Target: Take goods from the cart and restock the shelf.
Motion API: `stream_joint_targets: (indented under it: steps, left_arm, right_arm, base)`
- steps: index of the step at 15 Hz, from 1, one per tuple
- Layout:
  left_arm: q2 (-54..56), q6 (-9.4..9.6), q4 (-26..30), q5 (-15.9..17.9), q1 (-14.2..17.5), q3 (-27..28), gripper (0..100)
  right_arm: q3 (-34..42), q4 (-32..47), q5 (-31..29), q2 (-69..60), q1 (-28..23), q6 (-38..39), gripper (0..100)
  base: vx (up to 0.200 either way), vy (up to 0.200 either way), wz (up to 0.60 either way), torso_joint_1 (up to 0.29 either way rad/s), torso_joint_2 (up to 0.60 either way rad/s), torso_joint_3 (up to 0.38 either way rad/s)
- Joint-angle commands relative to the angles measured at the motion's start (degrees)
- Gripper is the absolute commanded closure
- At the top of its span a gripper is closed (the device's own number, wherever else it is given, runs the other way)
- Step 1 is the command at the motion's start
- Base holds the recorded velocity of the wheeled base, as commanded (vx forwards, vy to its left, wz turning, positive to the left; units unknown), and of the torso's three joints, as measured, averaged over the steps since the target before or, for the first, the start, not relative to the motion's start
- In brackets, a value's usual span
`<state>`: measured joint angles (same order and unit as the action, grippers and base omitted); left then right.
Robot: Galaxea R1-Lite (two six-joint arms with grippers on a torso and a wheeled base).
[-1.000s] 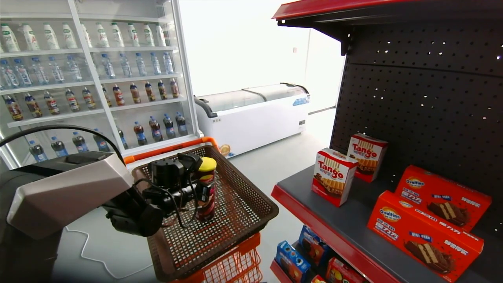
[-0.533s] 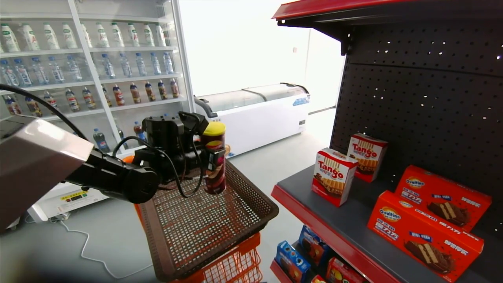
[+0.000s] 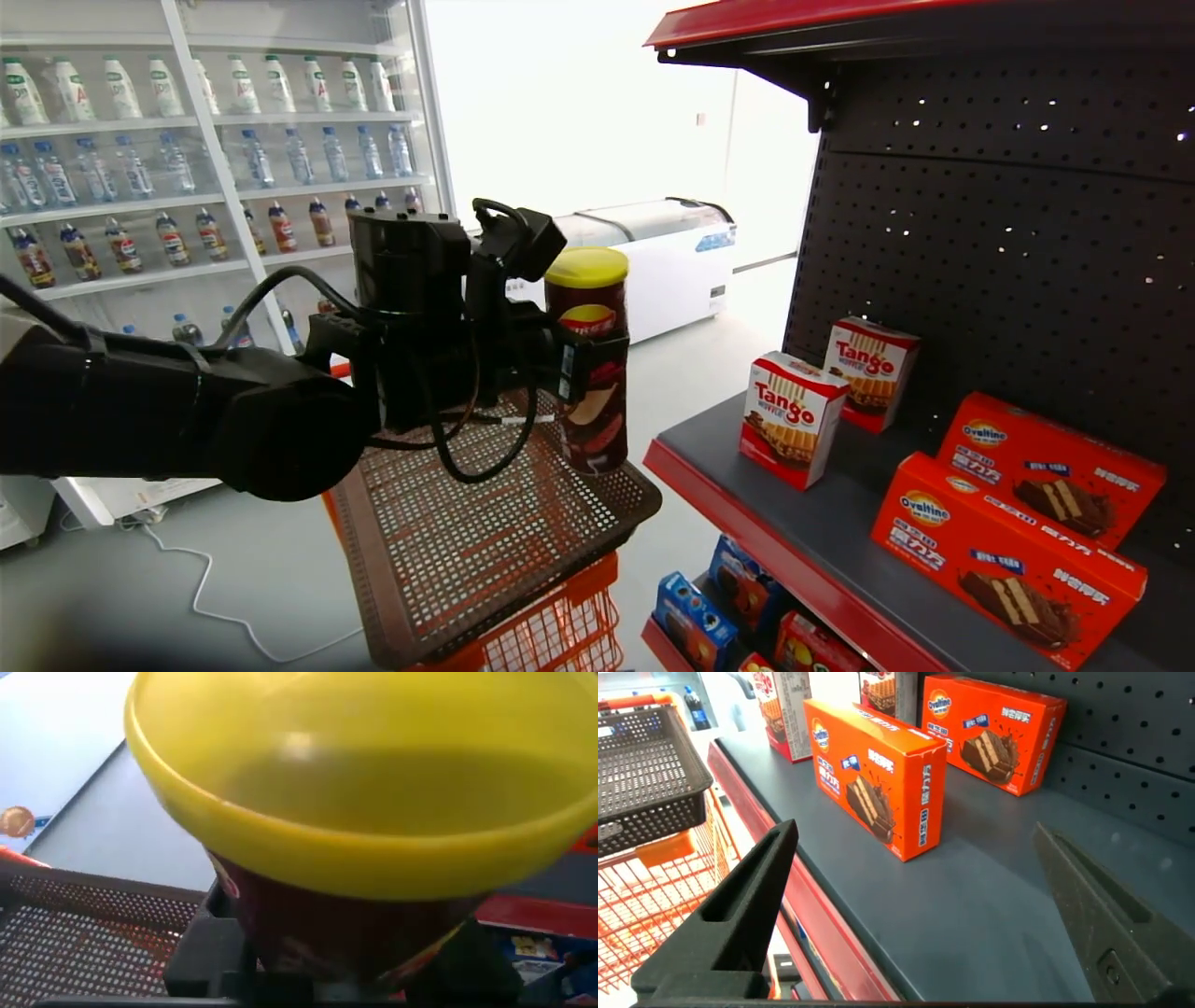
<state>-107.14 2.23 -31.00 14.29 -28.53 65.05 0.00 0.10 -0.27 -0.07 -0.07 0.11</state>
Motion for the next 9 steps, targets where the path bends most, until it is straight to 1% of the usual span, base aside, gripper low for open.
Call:
stream_joint_targets:
  steps: [1,2,4,5,6,7,8,9]
  left_arm:
    - [4.9,-2.49,1.0,5.7,-0.9,0.0,100]
    - [6.0,-2.58,2.5,6.9,-0.9,-0.3,100]
    - [8.8,-2.58,5.7,14.2,0.0,-1.9,100]
    - [11.6,-2.58,8.4,18.1,0.1,-4.2,100]
    - [14.2,-2.49,10.3,19.9,0.0,-6.7,100]
    - [15.4,-2.49,10.9,20.4,-0.2,-7.4,100]
    - [18.0,-2.49,12.5,22.5,0.0,-8.5,100]
    - [19.1,-2.49,12.8,23.8,0.1,-9.2,100]
  right_arm:
    - [0.0,0.0,0.0,0.1,0.0,0.0,0]
    - [0.0,0.0,0.0,0.1,0.0,0.1,0]
    - [0.0,0.0,0.0,0.1,0.0,0.1,0]
    - [0.0,0.0,0.0,0.1,0.0,0.1,0]
    - [0.0,0.0,0.0,0.1,0.0,0.1,0]
    - [0.0,0.0,0.0,0.1,0.0,0.1,0]
    - [0.0,0.0,0.0,0.1,0.0,0.0,0]
    - [0.0,0.0,0.0,0.1,0.0,0.0,0]
  base:
    - [0.000,0.000,0.00,0.000,0.00,0.000]
    - [0.000,0.000,0.00,0.000,0.00,0.000]
    - [0.000,0.000,0.00,0.000,0.00,0.000]
    - [0.000,0.000,0.00,0.000,0.00,0.000]
    - [0.000,0.000,0.00,0.000,0.00,0.000]
    - [0.000,0.000,0.00,0.000,0.00,0.000]
    - [0.000,0.000,0.00,0.000,0.00,0.000]
    - [0.000,0.000,0.00,0.000,0.00,0.000]
